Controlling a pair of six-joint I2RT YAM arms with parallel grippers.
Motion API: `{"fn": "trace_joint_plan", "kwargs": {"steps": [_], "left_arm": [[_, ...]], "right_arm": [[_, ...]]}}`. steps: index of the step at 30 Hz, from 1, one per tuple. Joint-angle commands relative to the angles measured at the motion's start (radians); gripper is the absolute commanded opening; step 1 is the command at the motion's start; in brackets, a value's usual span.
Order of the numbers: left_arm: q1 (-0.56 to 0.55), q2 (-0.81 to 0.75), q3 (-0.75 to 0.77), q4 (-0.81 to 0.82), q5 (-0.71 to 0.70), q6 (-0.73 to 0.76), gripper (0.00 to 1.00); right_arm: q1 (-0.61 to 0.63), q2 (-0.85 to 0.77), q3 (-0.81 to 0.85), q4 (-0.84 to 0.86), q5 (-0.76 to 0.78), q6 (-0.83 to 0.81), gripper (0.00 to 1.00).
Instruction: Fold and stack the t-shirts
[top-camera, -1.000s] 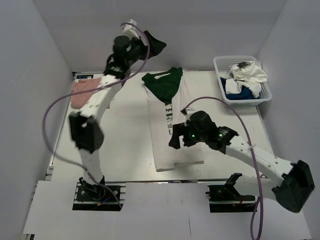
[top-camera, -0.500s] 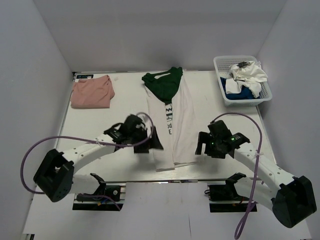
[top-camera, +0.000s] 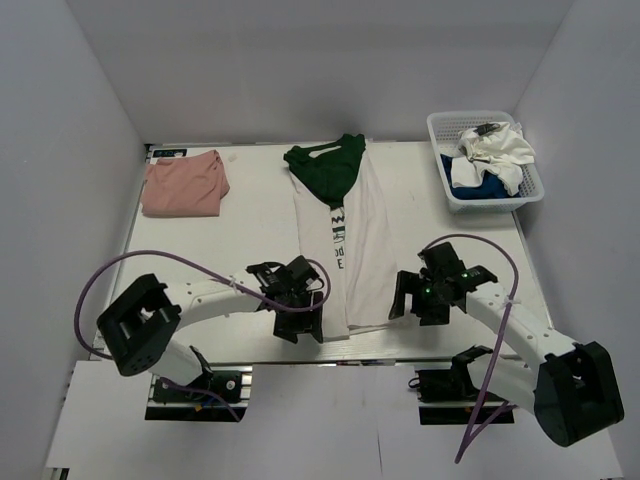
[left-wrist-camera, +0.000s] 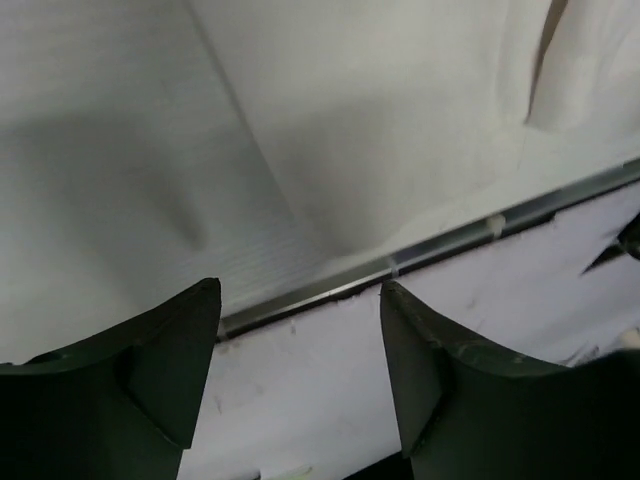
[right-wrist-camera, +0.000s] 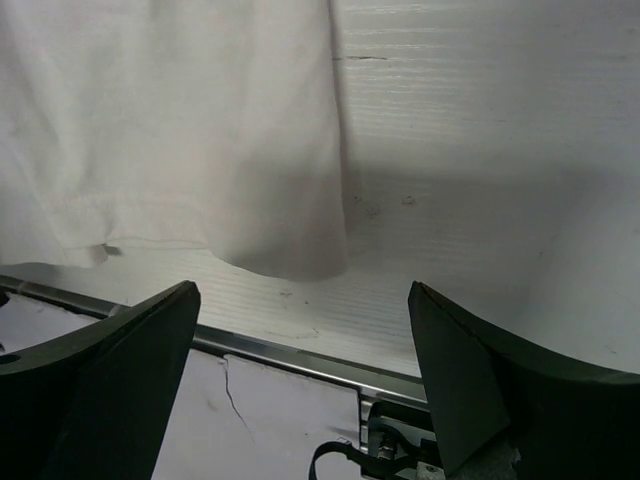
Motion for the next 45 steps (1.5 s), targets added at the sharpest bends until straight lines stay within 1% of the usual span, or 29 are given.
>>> {"fn": "trace_joint_plan", "kwargs": {"steps": [1,4,5,6,8,9,12,13,15,16,17,19,20,21,23,24,27,29,31,32,35,36,37,38,40,42,43,44,45], "left_arm": [[-0.007,0.055,0.077,0.016,-0.081,0.03,0.73],[-0.007,0.111,0.117,0.047,-0.062,0.07,0.63],[-0.017,0.141,0.126,0.047,-0.062,0.07,0.56],[-0.017,0.152,0.127,0.047,-0.062,0.07,0.51],[-0.017,0.162,0.127,0.047,-0.048,0.07,0.43],[-0.026,0.172,0.127,0.047,-0.039,0.07,0.36],[-0.026,0.172,0.105,0.047,-0.039,0.07,0.27],[-0.035,0.172,0.105,0.047,-0.039,0.07,0.2],[-0.035,0.172,0.105,0.047,-0.048,0.07,0.09],[-0.035,0.172,0.119,0.047,-0.061,0.07,0.08],[-0.035,0.172,0.137,0.047,-0.061,0.07,0.08],[-0.035,0.184,0.147,0.035,-0.061,0.07,0.04],[-0.035,0.185,0.16,0.035,-0.061,0.07,0.04],[-0.035,0.185,0.16,0.026,-0.061,0.07,0.04],[-0.035,0.185,0.169,0.015,-0.061,0.07,0.01],[-0.035,0.185,0.17,0.015,-0.061,0.07,0.0],[-0.035,0.162,0.17,-0.039,-0.071,0.05,0.0],[-0.035,0.139,0.16,-0.088,-0.071,0.041,0.0],[-0.035,0.119,0.141,-0.117,-0.061,0.029,0.0],[-0.035,0.091,0.131,-0.138,-0.048,0.018,0.0],[-0.035,0.051,0.099,-0.172,-0.039,0.003,0.0],[-0.035,0.041,0.099,-0.184,-0.024,0.002,0.0],[-0.035,0.031,0.09,-0.184,-0.024,0.002,0.0],[-0.035,0.022,0.09,-0.184,-0.024,-0.007,0.0],[-0.035,0.022,0.123,-0.195,-0.024,-0.007,0.0],[-0.035,0.034,0.171,-0.206,-0.063,-0.007,0.0],[-0.035,0.046,0.186,-0.206,-0.08,-0.007,0.0],[-0.035,0.062,0.217,-0.206,-0.112,-0.007,0.0],[-0.017,0.071,0.231,-0.206,-0.113,-0.007,0.0]], "right_arm": [[-0.014,0.026,-0.006,0.064,-0.1,-0.05,0.9],[-0.015,0.055,-0.01,0.075,-0.112,-0.062,0.9],[-0.018,0.063,-0.01,0.078,-0.111,-0.065,0.89],[-0.018,0.069,-0.016,0.086,-0.108,-0.067,0.89],[-0.02,0.078,-0.024,0.1,-0.108,-0.065,0.83],[-0.021,0.081,-0.024,0.103,-0.109,-0.065,0.81],[-0.02,0.104,-0.032,0.129,-0.108,-0.064,0.74],[-0.021,0.122,-0.038,0.135,-0.104,-0.067,0.68],[-0.02,0.136,-0.047,0.163,-0.111,-0.065,0.58],[-0.018,0.15,-0.049,0.172,-0.112,-0.062,0.52],[-0.017,0.158,-0.05,0.175,-0.117,-0.059,0.35],[-0.017,0.155,-0.052,0.19,-0.135,-0.062,0.25],[-0.018,0.152,-0.061,0.198,-0.135,-0.067,0.2],[-0.023,0.149,-0.065,0.23,-0.118,-0.065,0.18],[-0.017,0.147,-0.067,0.235,-0.118,-0.085,0.09],[-0.017,0.15,-0.064,0.223,-0.123,-0.096,0.0],[-0.005,0.141,-0.053,0.151,-0.175,-0.133,0.0],[0.015,0.079,-0.073,0.094,-0.23,-0.136,0.0],[0.046,0.02,-0.088,0.045,-0.28,-0.095,0.0],[0.083,-0.018,-0.102,0.029,-0.287,-0.072,0.0],[0.136,-0.054,-0.131,0.002,-0.293,-0.007,0.0],[0.172,-0.078,-0.138,0.006,-0.301,0.007,0.0],[0.186,-0.08,-0.139,0.023,-0.316,0.052,0.0],[0.193,-0.075,-0.136,0.032,-0.318,0.062,0.0],[0.218,-0.043,-0.113,0.046,-0.292,0.054,0.0],[0.219,0.003,-0.086,0.032,-0.237,0.028,0.0],[0.221,0.024,-0.028,0.029,-0.22,0.005,0.0],[0.213,0.04,-0.009,0.028,-0.166,0.002,0.0],[0.215,0.047,0.009,0.028,-0.14,0.002,0.0]]}}
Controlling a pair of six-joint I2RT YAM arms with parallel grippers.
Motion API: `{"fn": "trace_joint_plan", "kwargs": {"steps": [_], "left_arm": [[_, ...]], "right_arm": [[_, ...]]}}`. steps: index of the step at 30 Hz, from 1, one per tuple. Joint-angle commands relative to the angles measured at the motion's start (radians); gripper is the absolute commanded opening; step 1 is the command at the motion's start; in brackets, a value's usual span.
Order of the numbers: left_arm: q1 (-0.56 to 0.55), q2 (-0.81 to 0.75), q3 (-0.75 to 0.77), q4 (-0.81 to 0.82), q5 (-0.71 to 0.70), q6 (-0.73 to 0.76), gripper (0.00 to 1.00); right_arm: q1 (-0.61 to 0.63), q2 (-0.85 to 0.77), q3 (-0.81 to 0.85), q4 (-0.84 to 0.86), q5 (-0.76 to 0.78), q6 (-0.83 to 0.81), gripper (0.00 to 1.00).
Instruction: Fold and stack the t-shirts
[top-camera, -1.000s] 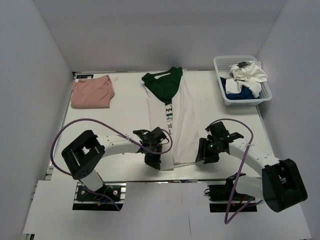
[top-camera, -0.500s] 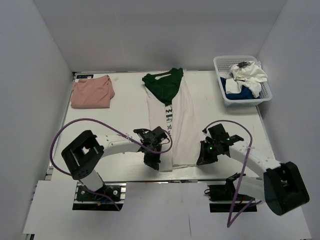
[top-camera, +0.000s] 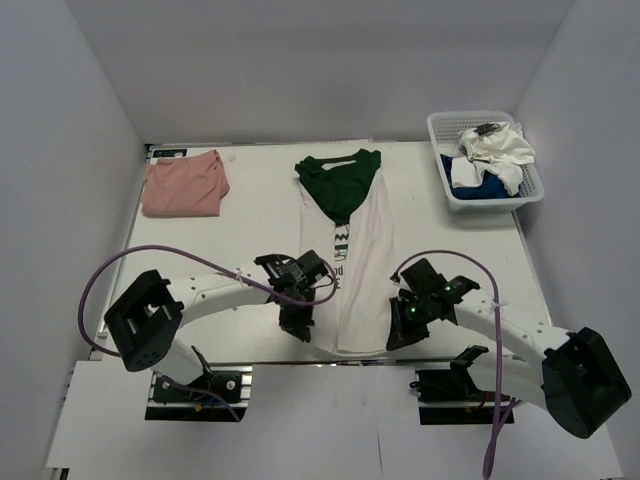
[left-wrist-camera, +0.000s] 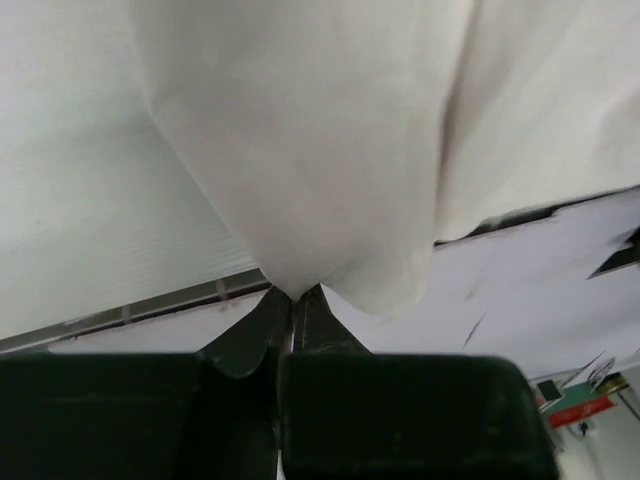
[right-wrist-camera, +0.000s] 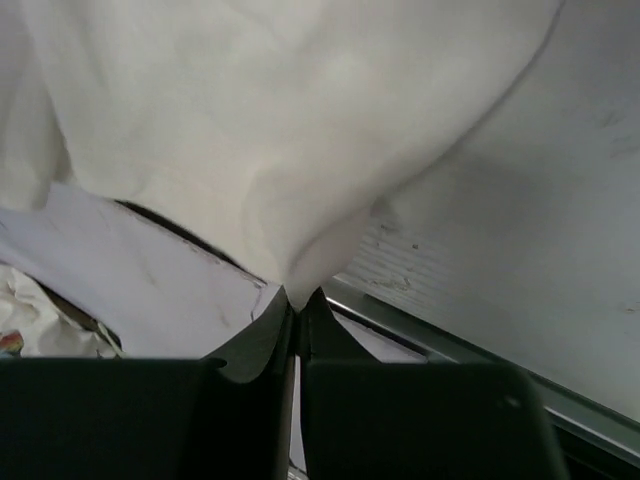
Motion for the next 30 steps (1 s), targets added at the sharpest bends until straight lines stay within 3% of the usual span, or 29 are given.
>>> {"fn": "trace_joint_plan", "kwargs": {"steps": [1,4,15,30], "left_arm": [[0.02,0.003,0.09,-0.011,-0.083,-0.021,0.0],[0.031,0.047,0.192,-0.04,-0.198,-0.03,0.0],[0.151,0.136,0.46,-0.072,-0.355,-0.007,0.0],[0.329,0.415,0.871,-0.037,-0.329,0.201,0.0]], "right_arm": [[-0.003,0.029,0.142,-0.013,0.105,-0.001,0.0],[-0.022,0.094,0.233,-0.011,0.209,0.024,0.0],[-0.105,0.251,0.56,-0.034,0.438,-0.022,0.0],[-0.229,0.542,0.894,0.044,0.406,-0.105,0.0]]}}
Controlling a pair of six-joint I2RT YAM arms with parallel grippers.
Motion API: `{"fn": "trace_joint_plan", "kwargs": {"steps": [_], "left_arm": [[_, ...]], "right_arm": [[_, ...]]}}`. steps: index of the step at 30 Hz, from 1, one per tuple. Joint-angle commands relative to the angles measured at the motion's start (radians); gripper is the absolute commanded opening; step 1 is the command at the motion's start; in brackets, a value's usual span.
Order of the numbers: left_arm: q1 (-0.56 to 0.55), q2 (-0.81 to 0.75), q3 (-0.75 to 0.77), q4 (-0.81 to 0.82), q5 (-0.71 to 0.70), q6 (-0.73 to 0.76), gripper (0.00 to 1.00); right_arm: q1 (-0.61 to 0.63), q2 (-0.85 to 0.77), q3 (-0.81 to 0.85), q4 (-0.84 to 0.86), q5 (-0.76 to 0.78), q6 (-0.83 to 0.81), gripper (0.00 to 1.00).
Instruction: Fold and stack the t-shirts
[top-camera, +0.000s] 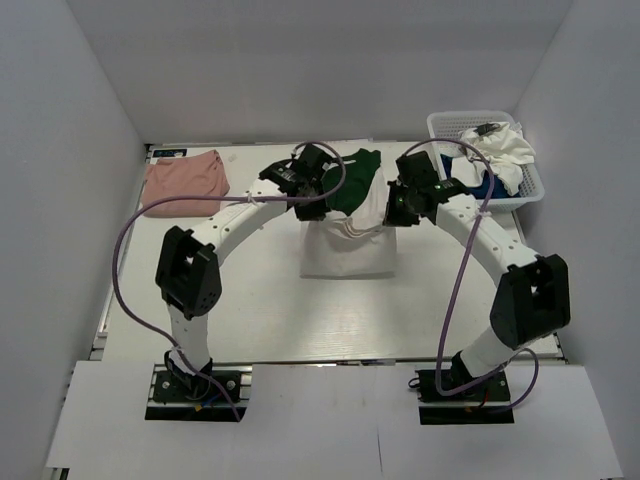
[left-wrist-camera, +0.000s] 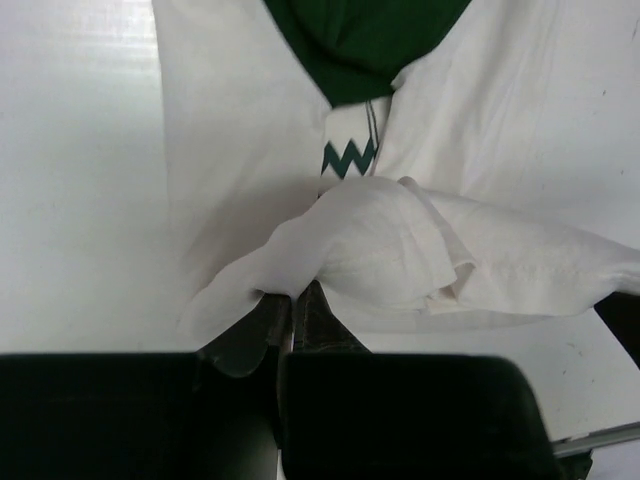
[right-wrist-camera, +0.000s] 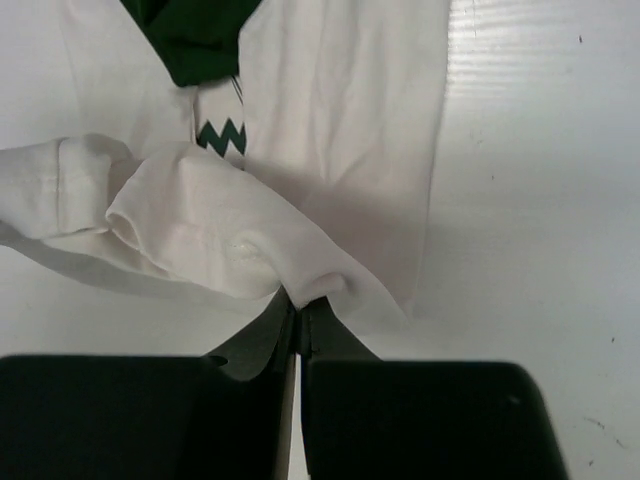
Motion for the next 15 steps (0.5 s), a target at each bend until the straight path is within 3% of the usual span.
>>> {"fn": "trace_joint_plan", "kwargs": {"steps": [1,15], "left_arm": [[0.035,0.038,0.089,0.004,0.003,0.074,0.0],[0.162,0.172,0.122,0.141,0.168,0.149,0.0]], "right_arm": [[-0.024,0.062,0.086,0.038,-0.011,-0.04,0.0],[-0.104,0.361,0.293,0.094,-0.141,-0.13,0.0]]}}
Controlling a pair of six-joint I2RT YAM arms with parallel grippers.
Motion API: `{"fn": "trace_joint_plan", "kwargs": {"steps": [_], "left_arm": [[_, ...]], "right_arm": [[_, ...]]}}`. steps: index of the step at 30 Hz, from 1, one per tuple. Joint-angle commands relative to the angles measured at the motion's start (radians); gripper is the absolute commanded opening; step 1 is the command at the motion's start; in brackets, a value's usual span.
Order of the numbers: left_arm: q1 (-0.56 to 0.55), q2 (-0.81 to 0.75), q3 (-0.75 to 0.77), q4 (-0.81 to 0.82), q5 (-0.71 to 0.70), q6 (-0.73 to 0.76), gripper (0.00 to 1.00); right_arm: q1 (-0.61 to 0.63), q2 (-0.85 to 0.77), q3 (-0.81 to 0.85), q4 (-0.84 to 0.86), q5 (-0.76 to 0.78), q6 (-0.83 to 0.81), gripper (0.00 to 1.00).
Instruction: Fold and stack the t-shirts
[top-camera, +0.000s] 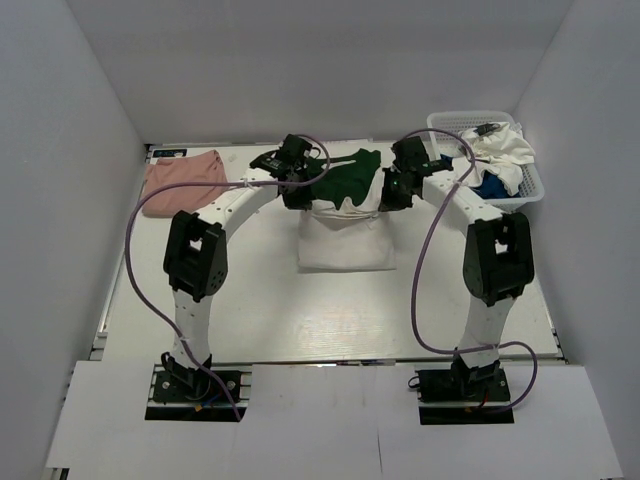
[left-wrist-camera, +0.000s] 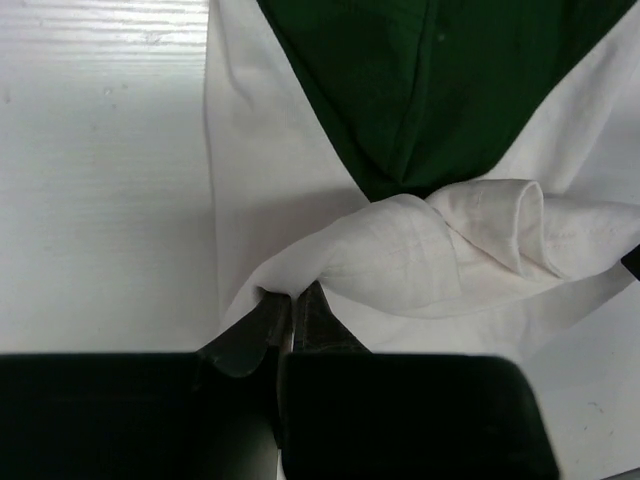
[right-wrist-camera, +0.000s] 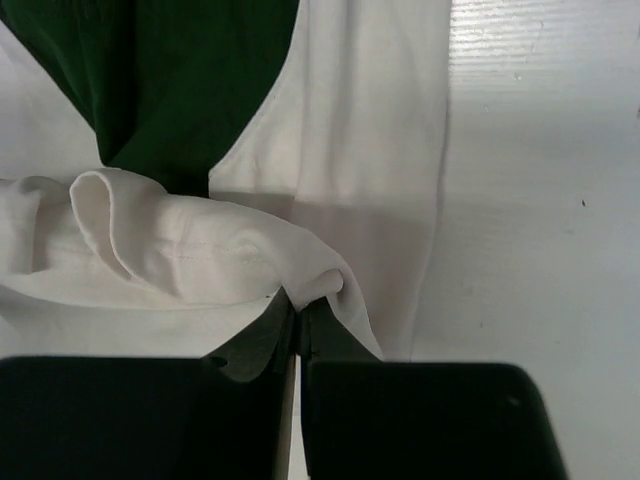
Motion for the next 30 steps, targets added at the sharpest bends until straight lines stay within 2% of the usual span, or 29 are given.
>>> {"fn": "trace_joint_plan", "kwargs": {"steps": [1,11,12,13,14,15,17,18,19,22,24,26,30], "left_arm": [[0.016,0.037,0.043,0.06,0.095,0.042,0.0],[0.045,0.125,0.076,0.158,0.169,0.068,0.0],[0.056,0.125,0.076,0.158,0.169,0.077,0.0],[0.056,0.137,0.089,0.149,0.169,0.077,0.04],[0.056,0.146,0.115,0.14,0.169,0.077,0.32],[0.07,0.146,0.129,0.14,0.158,0.077,0.56],[0.081,0.131,0.168,0.115,0.141,0.087,0.99],[0.091,0.115,0.168,0.115,0.124,0.096,1.0],[0.091,0.097,0.168,0.115,0.103,0.096,1.0],[0.101,-0.004,0.089,0.128,0.081,0.105,1.0],[0.101,-0.07,0.007,0.161,0.081,0.105,1.0],[0.101,-0.174,-0.126,0.175,0.072,0.087,1.0],[0.101,-0.346,-0.394,0.175,0.051,0.042,1.0]], "right_arm": [[-0.014,0.032,0.068,0.026,-0.048,-0.039,0.0],[-0.047,0.104,0.086,0.051,-0.033,0.016,0.0],[-0.048,0.11,0.097,0.054,-0.034,0.021,0.03],[-0.055,0.116,0.101,0.058,-0.036,0.025,0.1],[-0.055,0.119,0.124,0.054,-0.039,0.029,0.18],[-0.058,0.127,0.138,0.054,-0.043,0.026,0.4],[-0.061,0.125,0.184,0.028,-0.048,0.024,0.59],[-0.064,0.119,0.19,0.018,-0.045,0.019,0.68],[-0.061,0.105,0.194,0.0,-0.046,0.018,0.9],[-0.058,0.032,0.154,-0.009,-0.063,0.012,0.9],[-0.046,-0.054,0.015,0.05,-0.117,-0.001,0.9],[-0.025,-0.1,-0.065,0.083,-0.172,-0.017,0.9],[0.04,-0.106,-0.099,0.139,-0.238,-0.051,0.9]]}}
